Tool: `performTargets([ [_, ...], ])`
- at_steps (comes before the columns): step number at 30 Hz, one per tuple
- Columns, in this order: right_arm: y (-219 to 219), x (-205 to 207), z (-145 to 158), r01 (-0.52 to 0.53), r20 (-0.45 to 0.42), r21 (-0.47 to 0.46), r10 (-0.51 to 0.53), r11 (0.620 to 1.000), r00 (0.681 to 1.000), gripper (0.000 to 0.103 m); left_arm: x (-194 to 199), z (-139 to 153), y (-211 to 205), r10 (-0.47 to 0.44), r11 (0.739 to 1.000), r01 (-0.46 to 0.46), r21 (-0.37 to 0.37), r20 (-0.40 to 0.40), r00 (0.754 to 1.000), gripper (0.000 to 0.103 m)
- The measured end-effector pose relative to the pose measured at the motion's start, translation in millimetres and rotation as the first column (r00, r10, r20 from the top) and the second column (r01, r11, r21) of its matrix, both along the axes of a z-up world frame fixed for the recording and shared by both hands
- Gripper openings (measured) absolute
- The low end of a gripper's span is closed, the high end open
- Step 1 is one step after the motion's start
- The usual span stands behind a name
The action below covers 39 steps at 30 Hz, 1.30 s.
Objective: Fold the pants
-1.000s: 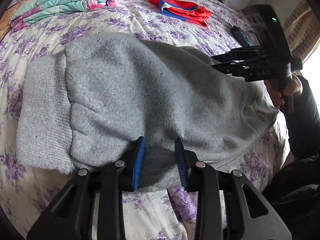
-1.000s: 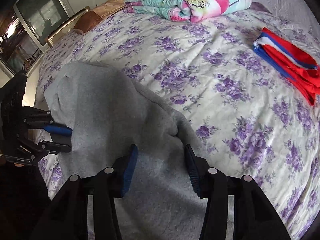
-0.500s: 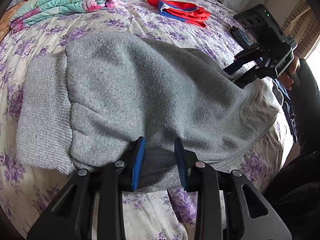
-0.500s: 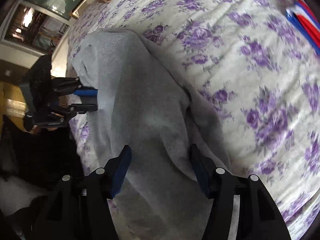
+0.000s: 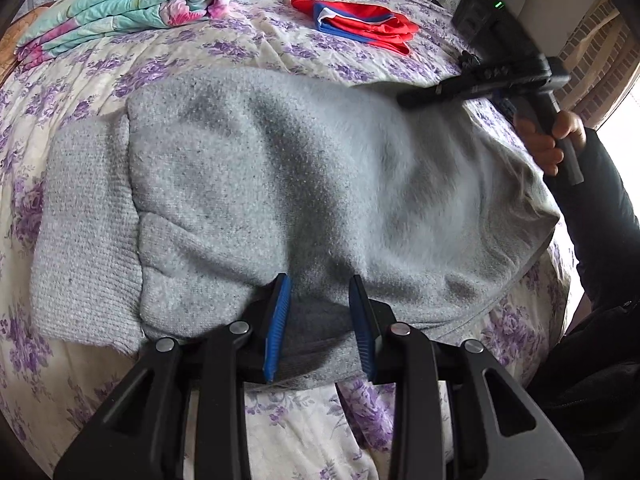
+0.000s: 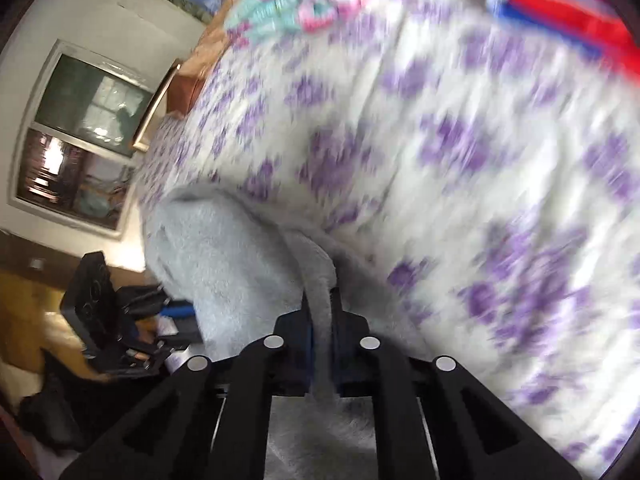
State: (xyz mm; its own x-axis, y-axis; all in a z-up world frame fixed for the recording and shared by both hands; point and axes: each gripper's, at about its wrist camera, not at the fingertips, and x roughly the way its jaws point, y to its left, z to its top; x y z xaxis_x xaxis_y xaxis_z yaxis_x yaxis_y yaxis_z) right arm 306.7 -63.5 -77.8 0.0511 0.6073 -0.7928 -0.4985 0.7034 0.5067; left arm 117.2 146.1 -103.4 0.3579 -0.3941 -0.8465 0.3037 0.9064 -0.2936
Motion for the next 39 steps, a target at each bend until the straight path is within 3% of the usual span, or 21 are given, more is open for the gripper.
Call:
performTargets([
  [3, 17, 7, 3, -0.017, 0.084, -0.123, 0.028, 0.992, 0.996, 0.005, -1, 1, -1, 0.005, 1.000, -0.005, 0.001, 0.005, 1.000, 0.029],
  [5, 30, 15, -24, -0.042, 0.082, -0.247, 0.064, 0.968, 0.995, 0.005, -3, 1, -1, 0.005, 1.000, -0.005, 0.004, 0.010, 1.000, 0.029],
  [6, 33, 19, -41, -0.034, 0.052, -0.260, 0.049, 0.965, 0.997, 0.008, -3, 0, -1, 0.003, 1.000, -0.003, 0.005, 0.016, 1.000, 0.029],
  [9, 21, 32, -38, -0.003, 0.010, -0.183, 0.005, 0.983, 1.000, 0.013, -4, 1, -1, 0.007, 1.000, -0.007, 0.002, 0.016, 1.000, 0.029],
  [12, 2, 23, -10, 0.086, 0.088, -0.207, -0.069, 0.975, 0.994, 0.039, -5, 6, -2, 0.008, 1.000, -0.008, 0.008, 0.013, 1.000, 0.029],
  [17, -32, -26, 36, 0.099, 0.180, -0.193, -0.064, 0.976, 0.982, 0.039, 1, 49, -3, 0.011, 0.999, -0.014, 0.034, 0.088, 0.996, 0.031],
  [20, -32, -68, 34, 0.046, 0.131, -0.159, -0.025, 0.986, 0.991, 0.037, 26, 81, -20, 0.008, 1.000, -0.008, 0.000, 0.097, 0.995, 0.051],
  [22, -27, -91, 30, 0.048, 0.183, -0.196, -0.012, 0.979, 0.983, 0.034, 56, 86, -42, 0.014, 1.000, -0.015, 0.025, 0.072, 0.997, 0.057],
  [24, -18, -103, 15, 0.052, 0.200, -0.245, -0.002, 0.968, 0.980, 0.030, 88, 81, -62, 0.005, 1.000, -0.006, 0.028, 0.024, 1.000, 0.056],
  [25, -14, -107, -1, 0.022, 0.113, -0.265, 0.008, 0.964, 0.994, 0.017, 106, 74, -72, 0.007, 1.000, -0.006, 0.020, -0.022, 1.000, 0.055],
  [27, -9, -130, -29, -0.062, -0.028, -0.261, 0.057, 0.963, 0.998, 0.007, 122, 66, -84, 0.022, 0.999, -0.019, 0.038, -0.073, 0.997, 0.050],
  [30, -7, -159, -29, -0.056, 0.063, -0.297, 0.078, 0.953, 0.995, 0.007, 121, 55, -94, 0.015, 1.000, -0.013, 0.022, -0.116, 0.993, 0.050],
  [35, -17, -156, -30, 0.009, 0.074, -0.220, 0.008, 0.975, 0.997, 0.007, 128, 29, -117, -0.030, 0.999, 0.022, -0.046, -0.179, 0.983, 0.050],
  [38, -23, -162, -23, 0.056, 0.104, -0.197, -0.036, 0.979, 0.994, 0.008, 142, -3, -131, 0.028, 0.996, -0.013, 0.088, -0.167, 0.986, 0.051],
  [39, -28, -167, -17, 0.074, 0.105, -0.172, -0.056, 0.982, 0.993, 0.010, 147, -17, -131, 0.032, 0.995, -0.015, 0.098, -0.177, 0.984, 0.052],
])
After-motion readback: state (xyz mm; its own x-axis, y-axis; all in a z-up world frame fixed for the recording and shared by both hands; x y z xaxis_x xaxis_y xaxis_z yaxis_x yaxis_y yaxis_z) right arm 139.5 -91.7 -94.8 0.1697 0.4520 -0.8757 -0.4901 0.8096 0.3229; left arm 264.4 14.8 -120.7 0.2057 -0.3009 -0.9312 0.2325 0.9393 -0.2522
